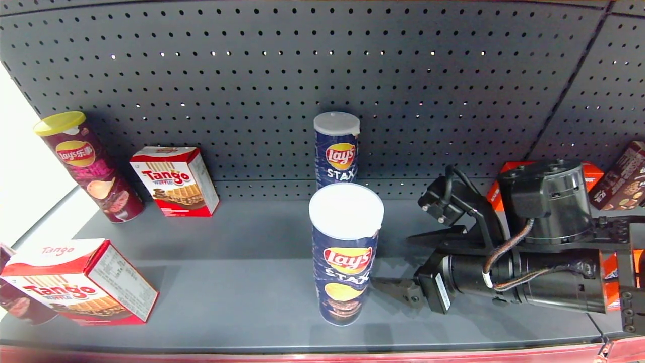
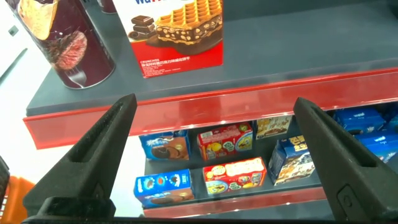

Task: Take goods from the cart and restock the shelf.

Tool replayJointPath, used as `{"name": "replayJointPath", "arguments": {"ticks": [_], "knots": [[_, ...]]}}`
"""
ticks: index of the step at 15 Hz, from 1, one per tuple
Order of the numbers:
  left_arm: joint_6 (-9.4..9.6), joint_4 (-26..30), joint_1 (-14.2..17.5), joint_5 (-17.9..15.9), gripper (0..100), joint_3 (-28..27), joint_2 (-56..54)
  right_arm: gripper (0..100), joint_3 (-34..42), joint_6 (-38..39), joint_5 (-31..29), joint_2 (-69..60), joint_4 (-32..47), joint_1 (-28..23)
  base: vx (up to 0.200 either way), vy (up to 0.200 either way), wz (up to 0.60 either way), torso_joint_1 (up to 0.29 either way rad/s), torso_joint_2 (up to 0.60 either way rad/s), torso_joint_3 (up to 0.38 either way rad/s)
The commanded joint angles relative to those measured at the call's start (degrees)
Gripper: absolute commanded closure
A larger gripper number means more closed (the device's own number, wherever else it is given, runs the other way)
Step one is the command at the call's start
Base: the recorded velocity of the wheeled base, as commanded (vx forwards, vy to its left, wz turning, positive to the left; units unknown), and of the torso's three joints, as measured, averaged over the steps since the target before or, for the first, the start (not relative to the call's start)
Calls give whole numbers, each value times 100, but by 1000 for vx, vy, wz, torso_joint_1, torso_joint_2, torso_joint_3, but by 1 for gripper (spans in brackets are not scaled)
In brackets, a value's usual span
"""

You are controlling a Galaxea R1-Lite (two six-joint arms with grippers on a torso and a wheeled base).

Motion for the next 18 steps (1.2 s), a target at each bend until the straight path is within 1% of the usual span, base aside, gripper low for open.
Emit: {"name": "replayJointPath", "arguments": {"ticks": [1,4,5,6,7,9,10,11,12,13,14,16,18], "knots": [[0,2,1,3,0,0,7,0,69,14,2,-65,1,-41,0,0,0,0,0,0],[0,-7,1,3,0,0,7,0,201,32,-7,-495,-8,-419,0,0,0,0,0,0],[0,2,1,3,0,0,7,0,218,32,-7,-926,-8,-797,0,0,0,0,0,0],[0,-7,1,3,0,0,7,0,245,32,-16,-1181,-8,-1034,0,0,0,0,0,0],[0,2,1,-6,0,0,7,0,297,23,-16,-1612,1,-1474,0,0,0,0,0,0],[0,2,1,-67,0,0,7,0,500,23,-16,-2227,1,-2045,0,0,0,0,0,0],[0,11,1,-147,0,0,7,0,1053,14,-7,-3273,27,-2942,0,0,0,0,0,0],[0,11,1,-138,0,0,7,0,1458,23,-25,-3958,36,-3284,0,0,0,0,0,0],[9,11,1,-147,0,0,7,0,1941,5,-183,-4723,54,-3539,0,0,0,0,0,0],[9,11,1,-147,0,0,7,0,2345,-12,-315,-5338,97,-3653,0,0,0,0,0,0],[9,20,1,-147,0,0,7,0,2723,-12,-411,-5989,317,-3680,0,0,0,0,0,0],[9,2,1,-147,0,0,7,0,3242,-12,-446,-7193,1064,-3680,0,0,0,0,0,0],[18,-7,1,-155,0,0,7,0,3541,-12,-631,-8124,1706,-3803,0,0,0,0,0,0]]}}
